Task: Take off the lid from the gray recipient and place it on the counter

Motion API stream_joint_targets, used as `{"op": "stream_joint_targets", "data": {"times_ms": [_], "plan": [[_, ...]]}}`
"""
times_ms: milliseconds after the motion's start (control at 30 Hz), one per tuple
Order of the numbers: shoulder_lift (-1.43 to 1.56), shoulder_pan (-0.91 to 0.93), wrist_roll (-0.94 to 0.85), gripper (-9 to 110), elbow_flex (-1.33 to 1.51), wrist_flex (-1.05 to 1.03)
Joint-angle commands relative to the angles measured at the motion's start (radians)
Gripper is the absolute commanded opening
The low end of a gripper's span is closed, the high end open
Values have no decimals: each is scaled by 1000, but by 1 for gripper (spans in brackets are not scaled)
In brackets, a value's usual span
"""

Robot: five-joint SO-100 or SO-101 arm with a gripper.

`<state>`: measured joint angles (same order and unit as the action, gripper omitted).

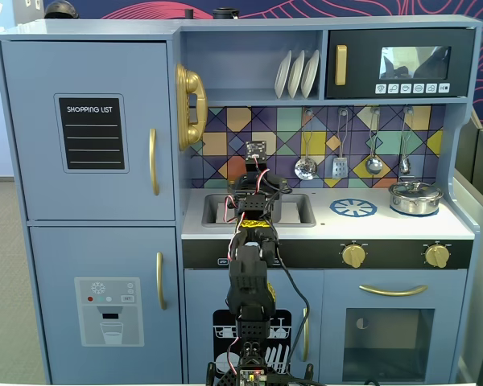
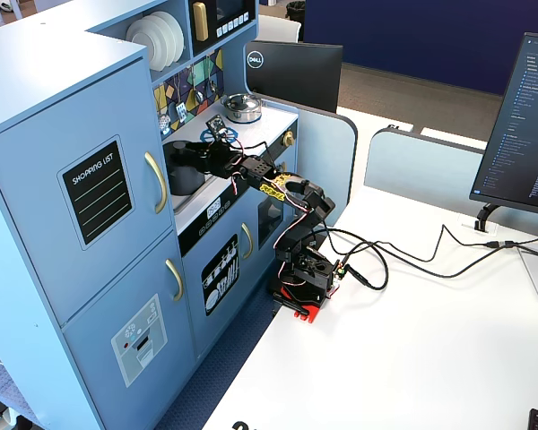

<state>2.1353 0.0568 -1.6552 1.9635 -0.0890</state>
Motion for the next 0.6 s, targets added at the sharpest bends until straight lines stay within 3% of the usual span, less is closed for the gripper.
{"op": "stream_joint_targets", "data": {"times_ms": [0, 100, 233, 567], "plan": [[-29, 12, -11, 15, -95, 40], [-57, 11, -3, 13, -115, 48], [-74, 2, -21, 0, -133, 20], [-40, 2, -57, 0, -155, 23]]}}
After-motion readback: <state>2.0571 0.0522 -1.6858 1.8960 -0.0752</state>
